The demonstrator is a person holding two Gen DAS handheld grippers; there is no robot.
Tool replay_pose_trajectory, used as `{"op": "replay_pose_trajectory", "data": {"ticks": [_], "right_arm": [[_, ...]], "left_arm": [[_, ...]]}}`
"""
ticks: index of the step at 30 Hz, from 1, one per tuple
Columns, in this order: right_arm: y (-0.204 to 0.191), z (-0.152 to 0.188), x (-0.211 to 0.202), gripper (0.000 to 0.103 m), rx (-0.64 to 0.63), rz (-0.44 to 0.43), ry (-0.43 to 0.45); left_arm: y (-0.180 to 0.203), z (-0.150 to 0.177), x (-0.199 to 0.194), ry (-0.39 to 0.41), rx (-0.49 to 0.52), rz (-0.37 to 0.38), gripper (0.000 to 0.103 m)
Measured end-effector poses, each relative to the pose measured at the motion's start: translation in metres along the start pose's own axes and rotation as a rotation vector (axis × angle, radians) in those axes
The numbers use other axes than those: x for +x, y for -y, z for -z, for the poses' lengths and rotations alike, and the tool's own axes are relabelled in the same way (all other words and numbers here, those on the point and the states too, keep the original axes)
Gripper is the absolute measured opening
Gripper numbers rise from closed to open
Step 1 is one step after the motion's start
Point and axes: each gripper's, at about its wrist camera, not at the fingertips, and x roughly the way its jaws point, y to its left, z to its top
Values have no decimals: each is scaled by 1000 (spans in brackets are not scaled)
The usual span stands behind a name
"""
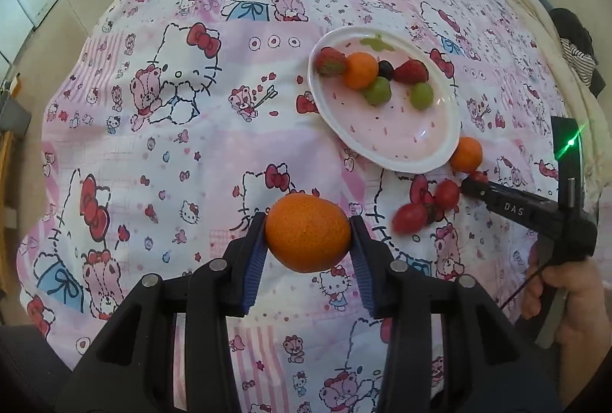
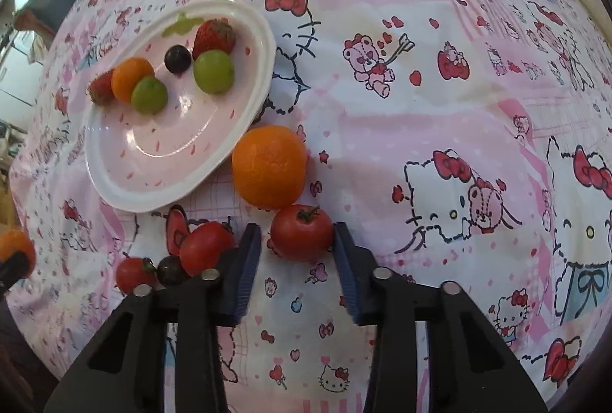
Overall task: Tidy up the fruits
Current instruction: 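Lift the orange with the left tool while the right tool grasps a red tomato, then lower the orange onto the plate with the left tool while the right tool releases the tomato there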
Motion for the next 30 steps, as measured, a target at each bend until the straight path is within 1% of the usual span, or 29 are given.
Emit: {"op": "replay_pose_trajectory", "data": {"ticks": [1, 6, 11, 15, 18, 20, 22, 26, 27, 30], "right_arm": [[1, 0, 0, 33, 4, 6, 2], [3, 1, -3, 32, 27, -27, -2], [8, 12, -16, 32, 50, -72, 5], [10, 19, -32, 32, 51, -93, 39], [8, 22, -45, 32, 45, -96, 77], [7, 21, -54, 32, 48, -117, 110], [6, 19, -66, 32, 45, -123, 157], [4, 14, -82, 32, 41, -156, 233], [3, 14, -86, 32, 37, -165, 250], [-4, 13, -101, 32, 15, -203, 314]], "left_arm": [[1, 1, 0, 5, 6, -7, 37], [5, 2, 1, 12, 17, -7, 38], [10, 4, 3, 24, 29, -14, 38], [12, 6, 4, 44, 56, -54, 38], [6, 4, 4, 67, 29, -80, 37], [-1, 1, 3, 82, 3, -95, 37], [-9, -1, -2, 106, -29, -102, 37], [-20, -5, -18, 188, -73, -104, 37], [-21, -6, -23, 218, -75, -110, 37], [-19, -11, -33, 265, -72, -109, 37]]}}
